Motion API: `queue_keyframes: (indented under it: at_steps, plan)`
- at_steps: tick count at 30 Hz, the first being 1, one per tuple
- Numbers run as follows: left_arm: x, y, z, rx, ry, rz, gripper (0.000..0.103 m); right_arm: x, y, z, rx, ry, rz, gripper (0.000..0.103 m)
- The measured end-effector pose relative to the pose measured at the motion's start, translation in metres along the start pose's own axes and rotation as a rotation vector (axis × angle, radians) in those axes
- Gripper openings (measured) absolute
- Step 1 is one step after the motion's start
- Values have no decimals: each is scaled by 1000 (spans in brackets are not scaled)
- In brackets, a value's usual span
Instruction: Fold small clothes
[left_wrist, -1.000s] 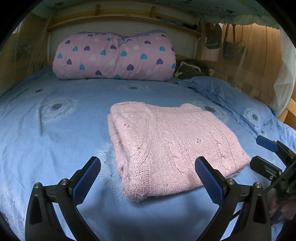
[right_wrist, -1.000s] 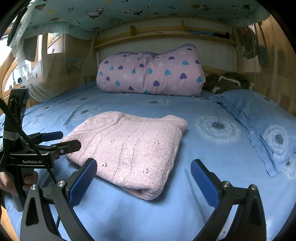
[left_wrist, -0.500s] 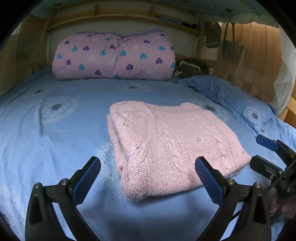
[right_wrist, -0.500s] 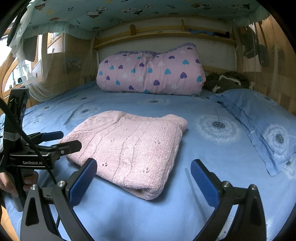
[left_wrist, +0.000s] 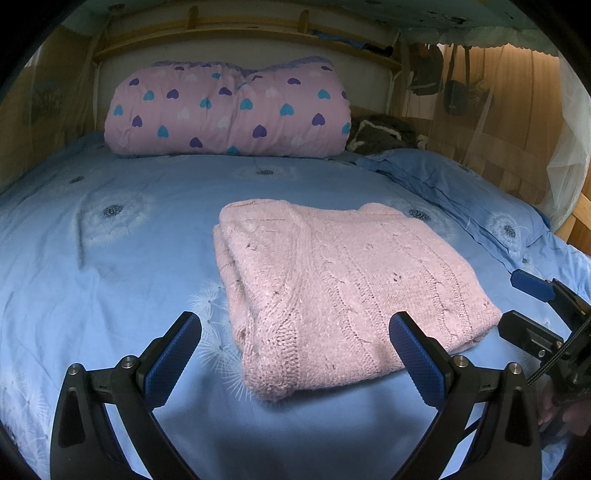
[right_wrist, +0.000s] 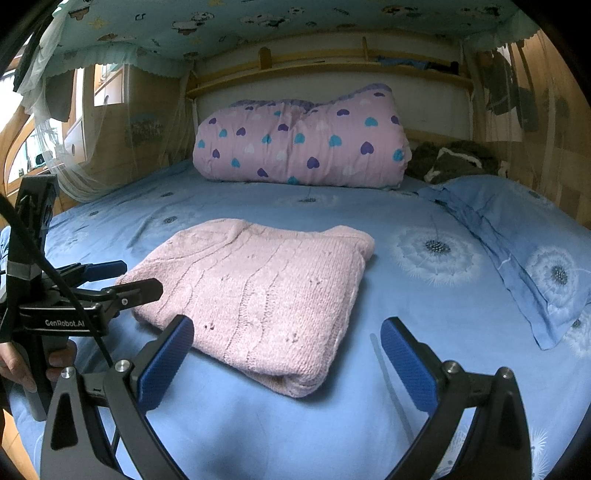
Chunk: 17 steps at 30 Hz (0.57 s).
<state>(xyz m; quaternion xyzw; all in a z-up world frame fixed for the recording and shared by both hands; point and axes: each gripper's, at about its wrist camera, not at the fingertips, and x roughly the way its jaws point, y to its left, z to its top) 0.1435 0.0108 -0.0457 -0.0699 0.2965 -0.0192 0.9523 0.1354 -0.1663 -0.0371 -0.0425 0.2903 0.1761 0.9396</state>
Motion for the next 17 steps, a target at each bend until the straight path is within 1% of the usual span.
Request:
queue_keyframes:
  at_steps: [17]
  plan:
    - [2,1,0,3,9,-12,98,0,-1,1,2,3,3,103]
